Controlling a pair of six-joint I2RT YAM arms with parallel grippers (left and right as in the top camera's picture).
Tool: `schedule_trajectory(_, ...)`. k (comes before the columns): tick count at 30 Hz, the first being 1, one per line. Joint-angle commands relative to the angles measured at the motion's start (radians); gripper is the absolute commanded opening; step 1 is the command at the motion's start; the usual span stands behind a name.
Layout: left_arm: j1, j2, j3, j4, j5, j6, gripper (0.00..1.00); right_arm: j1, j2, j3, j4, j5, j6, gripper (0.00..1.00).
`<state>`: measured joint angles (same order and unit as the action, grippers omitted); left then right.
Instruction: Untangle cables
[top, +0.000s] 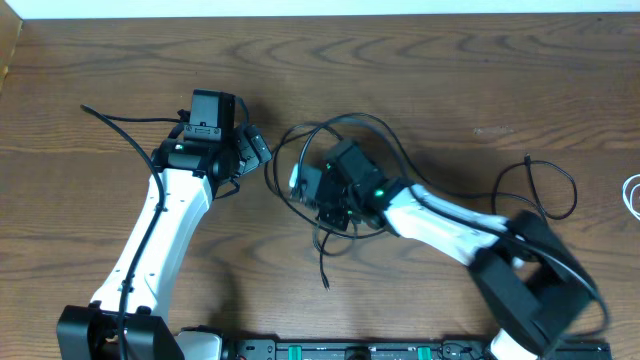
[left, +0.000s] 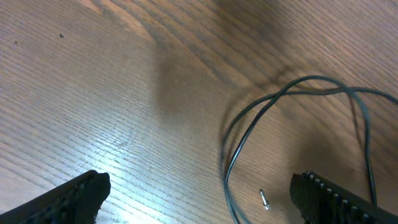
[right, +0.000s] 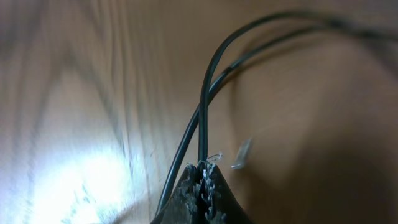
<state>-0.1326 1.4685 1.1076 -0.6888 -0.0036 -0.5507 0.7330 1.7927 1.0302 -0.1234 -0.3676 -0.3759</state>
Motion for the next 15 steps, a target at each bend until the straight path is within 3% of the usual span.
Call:
schedule_trajectory(1, 0.005, 0.009, 0.013, -0.003, -0.016, -0.001, 0.98, -0.036, -0.179, 0.004, 0.009, -0.005, 0.105, 0.01)
schedule_trajectory(5, 0.005, 0.009, 0.013, -0.003, -0.016, -0.001, 0.98, -0.081, -0.325, 0.004, 0.009, 0.026, 0.144, 0.01)
schedule_trajectory(11, 0.005, 0.009, 0.013, -0.003, -0.016, -0.001, 0.98, -0.207, -0.549, 0.004, 0.012, 0.191, 0.338, 0.01)
schedule_trajectory(15, 0.005, 0.009, 0.013, -0.003, -0.016, -0.001, 0.98, -0.294, -0.679, 0.004, 0.000, 0.331, 0.388, 0.01)
